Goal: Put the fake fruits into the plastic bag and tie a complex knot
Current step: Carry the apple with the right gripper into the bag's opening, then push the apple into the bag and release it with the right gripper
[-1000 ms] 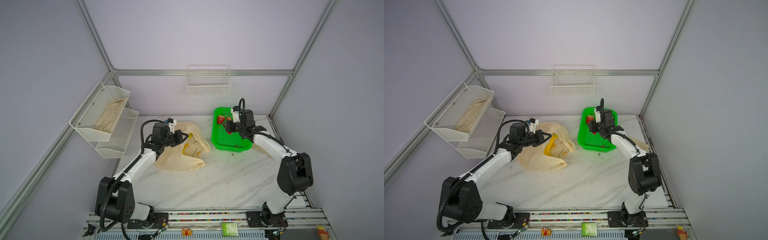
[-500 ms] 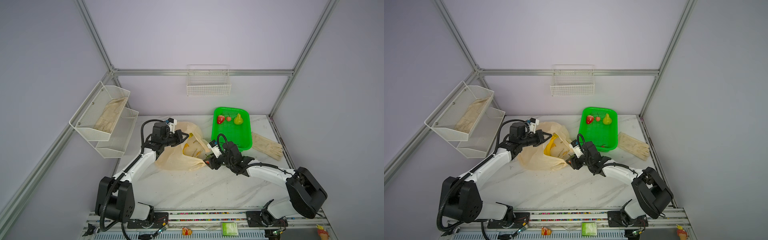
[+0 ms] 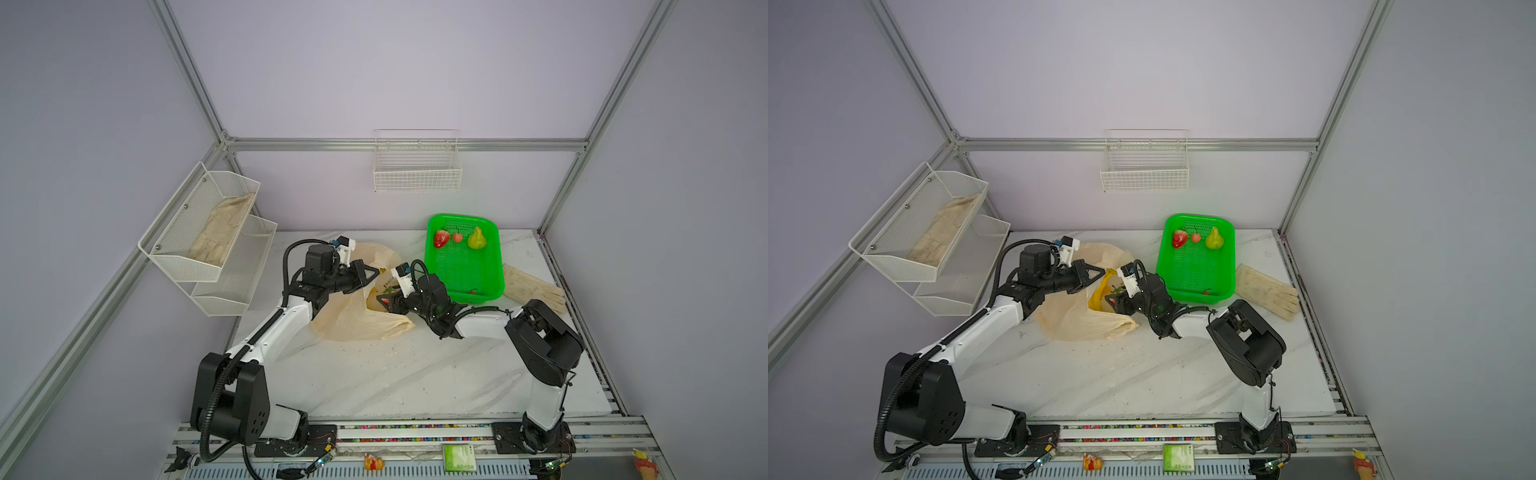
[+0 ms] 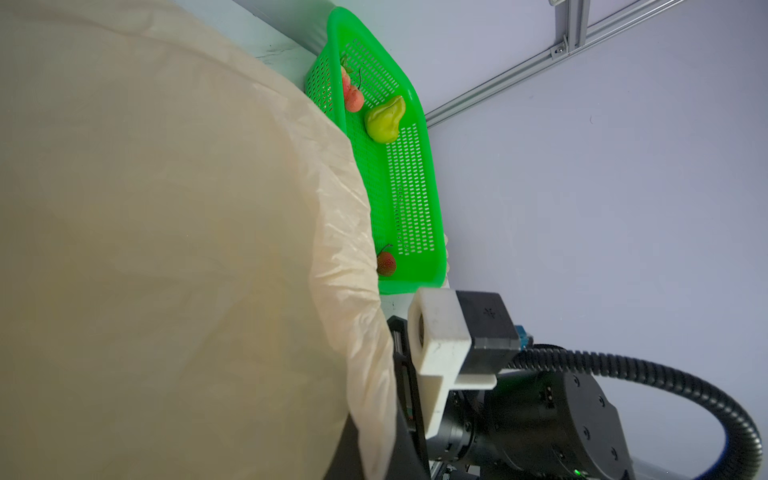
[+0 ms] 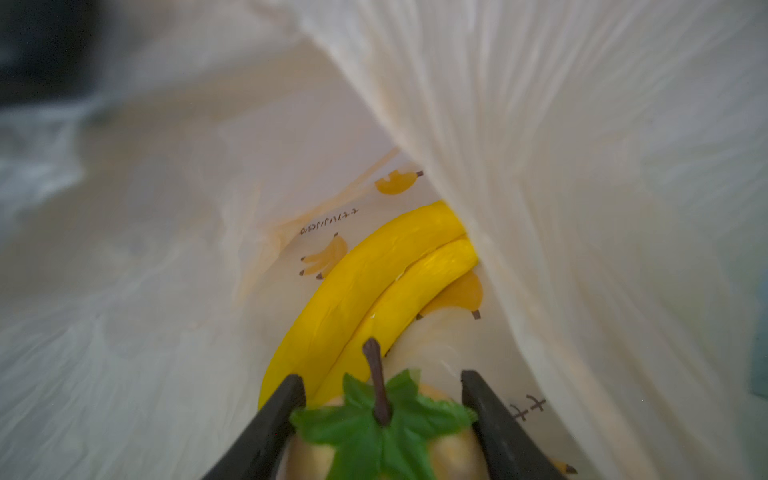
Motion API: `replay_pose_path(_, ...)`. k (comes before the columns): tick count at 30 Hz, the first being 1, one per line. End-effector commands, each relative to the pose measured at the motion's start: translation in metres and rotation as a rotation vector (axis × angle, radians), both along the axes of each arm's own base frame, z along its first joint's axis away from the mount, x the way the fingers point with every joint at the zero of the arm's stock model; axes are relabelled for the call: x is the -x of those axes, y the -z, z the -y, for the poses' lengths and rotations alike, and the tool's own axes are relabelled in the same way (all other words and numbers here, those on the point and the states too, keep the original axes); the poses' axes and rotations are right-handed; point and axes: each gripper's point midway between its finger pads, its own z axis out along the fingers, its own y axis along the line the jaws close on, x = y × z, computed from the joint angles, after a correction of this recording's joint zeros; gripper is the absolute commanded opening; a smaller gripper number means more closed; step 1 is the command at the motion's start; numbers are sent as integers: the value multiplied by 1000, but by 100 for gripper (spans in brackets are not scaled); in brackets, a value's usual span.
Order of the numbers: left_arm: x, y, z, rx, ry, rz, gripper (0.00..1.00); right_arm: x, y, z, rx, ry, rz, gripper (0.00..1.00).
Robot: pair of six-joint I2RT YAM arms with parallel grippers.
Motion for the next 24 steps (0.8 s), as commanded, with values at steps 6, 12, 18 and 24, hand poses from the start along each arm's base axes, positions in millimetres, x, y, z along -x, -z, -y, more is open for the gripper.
replay_pose_path(6, -6, -12, 4, 32, 19, 32, 0, -40, -29, -3, -152, 299, 118, 49)
replay_pose_path(12, -6, -17, 5, 50, 24, 32, 0, -44, -9, -15, -137, 366, 79, 49)
replay_pose_path(18, -4, -22, 7, 70, 28, 37, 0, -58, 14, -17, -171, 448, -5, 51)
replay_pose_path(24, -4, -23, 8, 82, 34, 37, 0, -62, 28, -22, -221, 500, -72, 53)
